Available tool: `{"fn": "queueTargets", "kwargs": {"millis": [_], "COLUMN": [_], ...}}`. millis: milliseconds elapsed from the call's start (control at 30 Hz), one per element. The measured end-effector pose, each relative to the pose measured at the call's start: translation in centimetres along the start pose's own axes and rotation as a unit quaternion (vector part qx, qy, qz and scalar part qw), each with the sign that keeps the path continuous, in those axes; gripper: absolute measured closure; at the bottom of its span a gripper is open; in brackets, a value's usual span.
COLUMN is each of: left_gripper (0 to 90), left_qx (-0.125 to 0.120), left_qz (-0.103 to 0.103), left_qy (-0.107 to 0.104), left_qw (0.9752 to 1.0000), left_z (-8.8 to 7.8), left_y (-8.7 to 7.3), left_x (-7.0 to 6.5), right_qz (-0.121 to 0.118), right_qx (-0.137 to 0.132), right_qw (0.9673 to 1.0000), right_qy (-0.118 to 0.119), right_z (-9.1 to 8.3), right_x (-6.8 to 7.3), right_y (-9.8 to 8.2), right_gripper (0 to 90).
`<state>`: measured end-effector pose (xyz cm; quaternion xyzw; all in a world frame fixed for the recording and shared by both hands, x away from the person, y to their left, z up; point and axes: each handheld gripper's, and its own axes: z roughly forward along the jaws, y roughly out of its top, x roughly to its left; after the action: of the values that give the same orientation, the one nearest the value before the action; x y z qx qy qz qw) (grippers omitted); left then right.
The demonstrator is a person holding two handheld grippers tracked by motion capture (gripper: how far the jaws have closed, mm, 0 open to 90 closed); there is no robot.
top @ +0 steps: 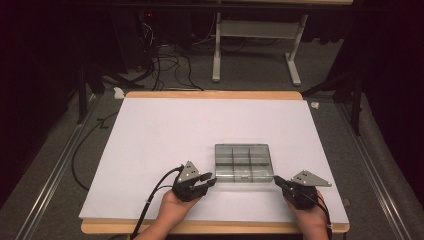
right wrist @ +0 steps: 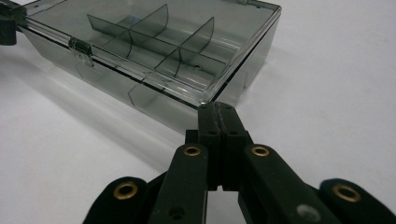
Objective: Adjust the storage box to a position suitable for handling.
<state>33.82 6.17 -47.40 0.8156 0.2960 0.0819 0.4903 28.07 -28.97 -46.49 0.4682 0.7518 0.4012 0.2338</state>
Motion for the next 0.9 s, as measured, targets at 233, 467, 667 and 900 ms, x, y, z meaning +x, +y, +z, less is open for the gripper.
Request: {"fn": "queueTargets", "kwargs": {"millis": [233, 467, 667, 900], "left_gripper": [71.5, 75.6, 76.4, 78.7], "left_qx": [-0.001, -0.004, -0.004, -0.008], "left_qz": [-0.002, -0.003, -0.003, -0.007], "left_qy": [-0.005, -0.01, -0.012, -0.014], "left_qw": [1.0, 0.9999, 0.9999, 0.9998], "left_z": [0.09, 0.18, 0.14, 0.07], "left_y": [0.03, 0.06, 0.06, 0.1], "left_x": [-0.04, -0.12, -0.11, -0.1], "right_qz": [-0.001, -0.002, -0.003, -0.002], "right_qx": [0.001, 0.0, 0.001, 0.002], "right_qw": [1.0, 1.0, 1.0, 1.0], "right_qy": [0.0, 0.001, 0.0, 0.001], "right_z": [0.01, 0.03, 0.03, 0.05], "right_x": [-0.03, -0.05, -0.07, -0.11], "right_y": [0.01, 0.01, 0.0, -0.02], "right_gripper": [90.0, 90.0, 90.0, 90.0]}}
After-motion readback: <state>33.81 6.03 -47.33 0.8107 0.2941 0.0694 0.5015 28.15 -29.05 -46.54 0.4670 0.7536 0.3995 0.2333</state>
